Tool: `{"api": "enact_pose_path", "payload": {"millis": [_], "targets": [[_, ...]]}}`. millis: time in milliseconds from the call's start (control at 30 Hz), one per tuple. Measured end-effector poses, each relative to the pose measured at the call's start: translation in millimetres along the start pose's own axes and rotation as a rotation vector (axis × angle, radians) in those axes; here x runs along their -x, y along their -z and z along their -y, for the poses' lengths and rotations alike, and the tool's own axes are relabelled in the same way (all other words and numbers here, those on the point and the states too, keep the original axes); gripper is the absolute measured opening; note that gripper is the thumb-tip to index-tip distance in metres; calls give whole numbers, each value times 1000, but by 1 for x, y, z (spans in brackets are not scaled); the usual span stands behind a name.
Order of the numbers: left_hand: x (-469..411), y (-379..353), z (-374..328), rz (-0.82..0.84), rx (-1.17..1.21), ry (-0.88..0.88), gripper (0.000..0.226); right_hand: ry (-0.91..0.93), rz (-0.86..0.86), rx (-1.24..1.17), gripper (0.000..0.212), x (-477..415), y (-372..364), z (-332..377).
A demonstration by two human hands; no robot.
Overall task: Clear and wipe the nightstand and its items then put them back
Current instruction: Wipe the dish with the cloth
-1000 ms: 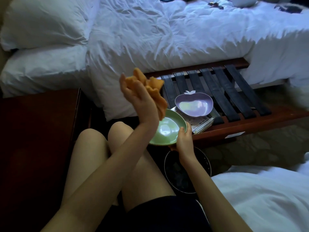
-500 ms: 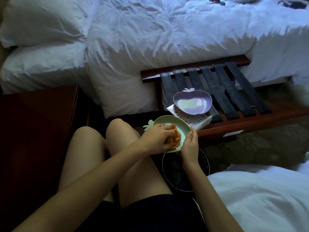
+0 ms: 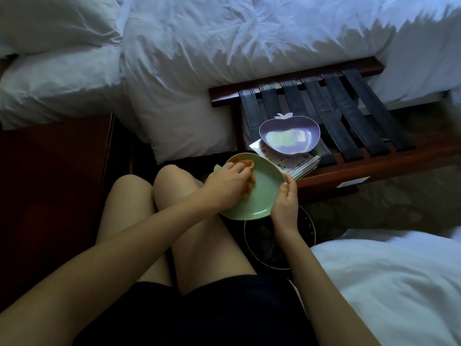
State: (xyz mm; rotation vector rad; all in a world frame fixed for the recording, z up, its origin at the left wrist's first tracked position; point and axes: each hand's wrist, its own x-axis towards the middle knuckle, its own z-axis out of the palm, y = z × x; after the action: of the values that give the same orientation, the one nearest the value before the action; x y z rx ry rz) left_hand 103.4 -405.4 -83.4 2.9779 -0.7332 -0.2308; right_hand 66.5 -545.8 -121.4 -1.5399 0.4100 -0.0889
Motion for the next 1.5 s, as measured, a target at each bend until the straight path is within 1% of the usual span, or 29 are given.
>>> {"api": "enact_pose_path", "payload": {"millis": [33,133,233,300,367,400,467,533,600,700,767,833,867,933,967,1033,1067,1100,1167,1233,1267,1333,1400,1467,1500], "targets": [[10,3,5,30,65,-49,40,0,1,15,36,-2,-1,1],[35,12,6,86,372,-231,43,22,4,59,36,-4,1,1],[30,9,-13,49,458,-372,33,43,23,97,34,-3,10,-5],[12,7,-29,0,461,-430,26,30,41,79,32,-2,13,-6],[-8,5,-39,-64,450,-382,20,21,55,61,31,-3,14,-7],[-16,2,-39,-104,415,-330,17,17,57,54,31,-4,13,-6],[-21,-3,-30,-165,275,-175,21,11,68,50,32,-4,12,-4],[-17,-5,-12,-157,115,11,27,0,73,65,34,-4,9,-3],[-8,-2,0,-86,-29,98,29,-4,73,87,34,-3,5,-2],[9,10,-4,58,-155,65,27,3,64,130,34,-2,2,-3],[24,16,-9,157,-175,-38,24,-6,61,139,34,-2,1,-4],[36,19,-7,205,-126,-157,22,-12,76,142,35,-2,2,-5],[41,18,-4,209,-60,-223,22,-8,90,144,35,-2,3,-6],[42,15,1,180,151,-359,23,4,115,141,34,-2,4,-7],[38,13,1,141,237,-414,22,9,124,138,33,-2,5,-8],[22,9,-3,46,303,-487,18,18,148,128,32,-3,7,-8],[13,7,-8,5,315,-490,15,22,163,122,32,-2,7,-8],[4,5,-14,-31,319,-456,13,27,173,120,32,-1,8,-8],[-11,-1,-21,-122,296,-332,13,44,167,127,32,1,9,-7],[-17,-6,-16,-205,203,-188,18,52,129,136,34,3,8,-6],[-16,-8,-9,-212,150,-106,23,44,113,138,36,3,7,-5],[-11,-7,5,-164,47,22,30,27,105,148,38,2,4,-5],[0,0,12,-93,-57,18,31,27,114,173,36,2,2,-6],[17,7,11,0,-93,-79,28,21,115,178,36,3,2,-8],[28,10,10,35,-63,-136,25,15,113,171,37,3,2,-9]]}}
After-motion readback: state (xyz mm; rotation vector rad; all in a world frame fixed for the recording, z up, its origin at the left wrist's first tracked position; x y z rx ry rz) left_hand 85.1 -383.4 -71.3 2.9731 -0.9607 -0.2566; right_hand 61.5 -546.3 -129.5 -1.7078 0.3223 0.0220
